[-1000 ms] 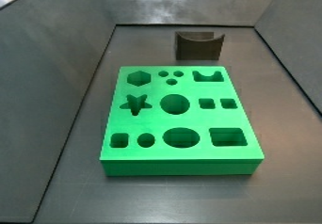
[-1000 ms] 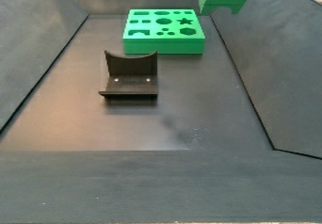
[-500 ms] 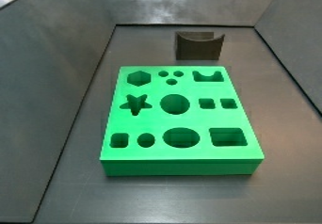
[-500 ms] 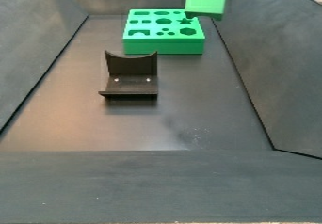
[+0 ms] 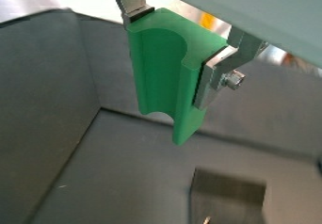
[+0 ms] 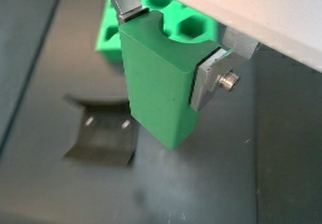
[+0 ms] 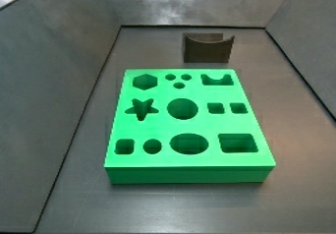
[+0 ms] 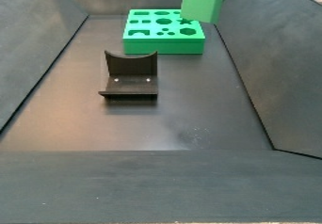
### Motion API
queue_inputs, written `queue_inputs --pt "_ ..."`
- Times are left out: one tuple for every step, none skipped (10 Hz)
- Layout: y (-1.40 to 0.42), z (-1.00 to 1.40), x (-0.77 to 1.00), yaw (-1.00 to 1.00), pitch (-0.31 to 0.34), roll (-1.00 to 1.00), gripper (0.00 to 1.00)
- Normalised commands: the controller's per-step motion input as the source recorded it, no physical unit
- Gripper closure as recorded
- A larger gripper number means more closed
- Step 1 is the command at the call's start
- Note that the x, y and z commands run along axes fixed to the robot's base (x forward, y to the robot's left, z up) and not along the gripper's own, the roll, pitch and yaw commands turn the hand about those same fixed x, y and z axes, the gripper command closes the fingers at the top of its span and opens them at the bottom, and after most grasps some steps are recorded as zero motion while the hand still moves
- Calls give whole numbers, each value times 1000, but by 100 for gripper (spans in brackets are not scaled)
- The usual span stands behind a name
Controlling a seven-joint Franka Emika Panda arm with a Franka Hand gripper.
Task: Pick up the arch object. Move up. Place the arch object on the fixture. Regrasp the arch object. Rotate the arch object. Move to above the board. Insert the arch object.
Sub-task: Rotate the arch object.
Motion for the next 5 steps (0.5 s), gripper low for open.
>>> queue_inputs --pt "21 53 -27 -1000 488 -993 100" --pt "10 61 7 -779 514 -820 100" --pt "8 57 23 -620 470 -674 100" --pt "20 25 52 -340 340 -416 100" --pt "16 3 56 -197 238 -276 100"
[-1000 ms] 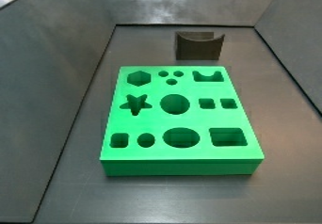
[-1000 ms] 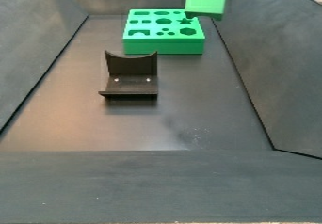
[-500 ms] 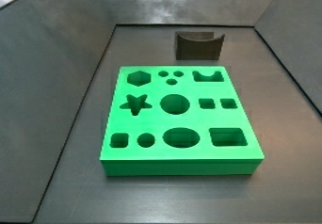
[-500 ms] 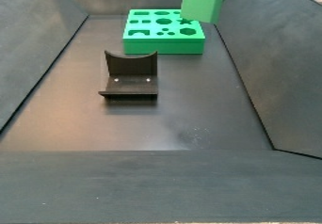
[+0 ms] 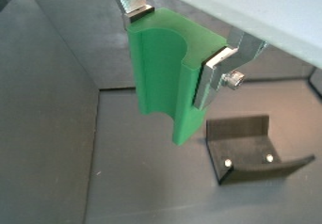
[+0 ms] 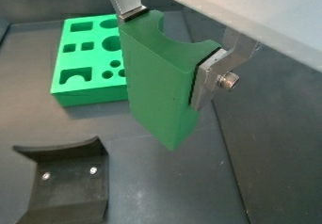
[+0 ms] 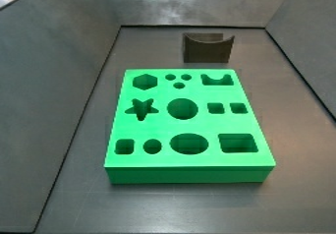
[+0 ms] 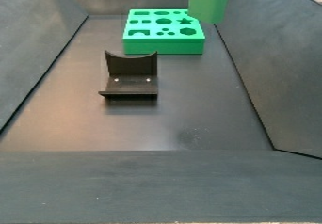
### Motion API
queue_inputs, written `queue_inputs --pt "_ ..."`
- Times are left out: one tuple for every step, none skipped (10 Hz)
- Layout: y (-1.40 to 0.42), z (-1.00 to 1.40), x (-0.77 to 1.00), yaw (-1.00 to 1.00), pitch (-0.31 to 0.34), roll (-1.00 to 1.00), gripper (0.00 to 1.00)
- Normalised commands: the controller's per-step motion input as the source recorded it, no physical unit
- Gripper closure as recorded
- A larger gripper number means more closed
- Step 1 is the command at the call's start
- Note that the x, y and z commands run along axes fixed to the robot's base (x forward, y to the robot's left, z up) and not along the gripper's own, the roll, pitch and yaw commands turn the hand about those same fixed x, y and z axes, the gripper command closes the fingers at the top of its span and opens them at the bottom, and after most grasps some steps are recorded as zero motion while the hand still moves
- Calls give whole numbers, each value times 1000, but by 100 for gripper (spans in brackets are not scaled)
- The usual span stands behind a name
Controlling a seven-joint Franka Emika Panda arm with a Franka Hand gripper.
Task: Pick up the arch object. Move up. Place the arch object on the fixture. Regrasp the arch object. Rotate the arch object. Move to above the board. Insert the arch object.
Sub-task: Rotate the arch object.
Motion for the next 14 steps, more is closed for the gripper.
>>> queue_inputs --pt "30 0 23 -1000 22 -26 100" --pt "25 5 5 -1000 15 -22 100" --pt "26 7 -3 -1000 14 -22 100" --pt "24 5 -3 -1000 15 -23 100" --pt "23 5 -2 -1000 16 -25 100" --pt "22 4 -1 -1000 17 -27 100" --pt "21 4 -1 -1000 18 -28 100" --pt "21 4 0 -1000 19 -30 100" --pt "21 4 0 -1000 20 -32 100" --pt "21 4 0 -1000 22 -34 100" --pt "21 4 1 -1000 23 -37 100" --pt "21 4 1 -1000 25 -39 100" --pt "21 4 1 -1000 27 -42 100" --pt "20 5 1 -1000 31 -49 100"
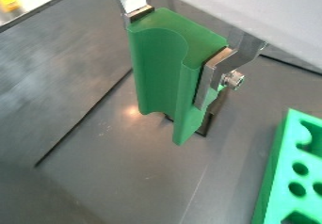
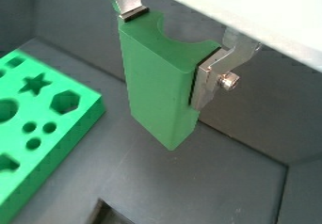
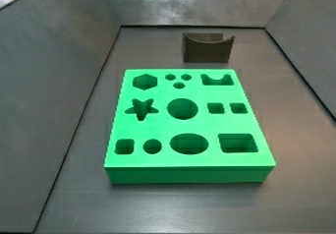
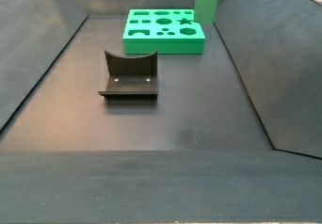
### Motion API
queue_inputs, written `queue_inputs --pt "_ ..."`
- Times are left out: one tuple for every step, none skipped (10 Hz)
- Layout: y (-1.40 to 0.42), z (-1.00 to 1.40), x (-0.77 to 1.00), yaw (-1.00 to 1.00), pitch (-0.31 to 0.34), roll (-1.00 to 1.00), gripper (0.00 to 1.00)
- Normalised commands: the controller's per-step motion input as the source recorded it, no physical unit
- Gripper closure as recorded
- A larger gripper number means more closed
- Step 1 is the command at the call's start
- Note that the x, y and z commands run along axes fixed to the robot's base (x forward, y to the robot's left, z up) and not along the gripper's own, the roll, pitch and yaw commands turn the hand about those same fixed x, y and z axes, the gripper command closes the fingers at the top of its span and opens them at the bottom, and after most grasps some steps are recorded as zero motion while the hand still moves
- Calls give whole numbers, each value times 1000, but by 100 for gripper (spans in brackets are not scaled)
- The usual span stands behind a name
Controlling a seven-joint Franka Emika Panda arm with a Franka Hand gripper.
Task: Pick up the arch object. Move up. Place the arch object on the fixture. Regrasp the arch object. Rotate the arch object. Move to above the board. Insert the arch object.
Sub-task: Rotate the arch object.
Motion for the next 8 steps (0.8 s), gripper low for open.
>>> queue_inputs --pt "21 5 1 -1000 33 -52 100" --pt "20 5 2 -1000 38 -60 100" --pt "21 5 2 -1000 41 -65 100" --pt "21 6 2 -1000 49 -78 100" --pt "20 7 3 -1000 61 -97 100" --pt "21 8 4 -1000 74 -120 100" --pt "0 0 0 -1000 23 -38 100" --pt "0 2 2 -1000 25 -42 100"
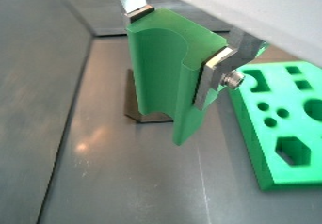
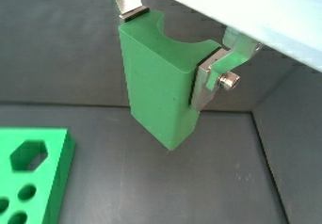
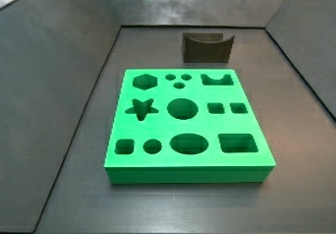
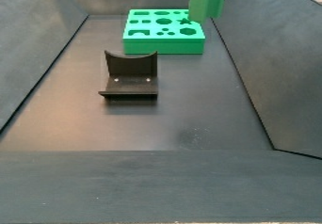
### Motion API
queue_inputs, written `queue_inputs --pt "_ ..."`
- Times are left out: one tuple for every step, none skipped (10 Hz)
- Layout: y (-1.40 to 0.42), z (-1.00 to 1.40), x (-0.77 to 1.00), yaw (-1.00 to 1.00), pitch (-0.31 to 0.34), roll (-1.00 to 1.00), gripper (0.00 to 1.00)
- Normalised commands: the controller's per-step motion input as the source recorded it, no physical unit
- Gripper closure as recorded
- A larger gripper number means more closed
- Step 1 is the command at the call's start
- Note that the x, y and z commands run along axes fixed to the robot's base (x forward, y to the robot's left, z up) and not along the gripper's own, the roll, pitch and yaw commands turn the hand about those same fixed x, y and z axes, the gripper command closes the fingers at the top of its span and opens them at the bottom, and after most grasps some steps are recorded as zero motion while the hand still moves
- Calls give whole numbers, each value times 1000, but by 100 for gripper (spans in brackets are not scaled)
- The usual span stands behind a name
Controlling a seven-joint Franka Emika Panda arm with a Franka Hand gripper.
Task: Pick up the arch object. Move up. Place the arch object on the fixture. Regrasp the arch object. Rotate the arch object. Move to above the board. Insert the arch object.
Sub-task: Rotate the arch object.
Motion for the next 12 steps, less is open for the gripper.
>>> queue_inputs --pt "3 2 2 -1000 27 -45 100" --pt "5 2 2 -1000 30 -49 100" --pt "8 3 2 -1000 34 -56 100" --pt "9 3 2 -1000 38 -63 100" --pt "10 4 2 -1000 45 -75 100" --pt "11 4 3 -1000 52 -86 100" --pt "11 5 3 -1000 62 -103 100" --pt "11 6 4 -1000 76 -128 100" --pt "11 8 6 -723 78 -134 100" --pt "11 10 8 -493 77 -134 100" --pt "12 13 9 -284 76 -133 100" --pt "0 -1000 0 -191 75 -333 100"
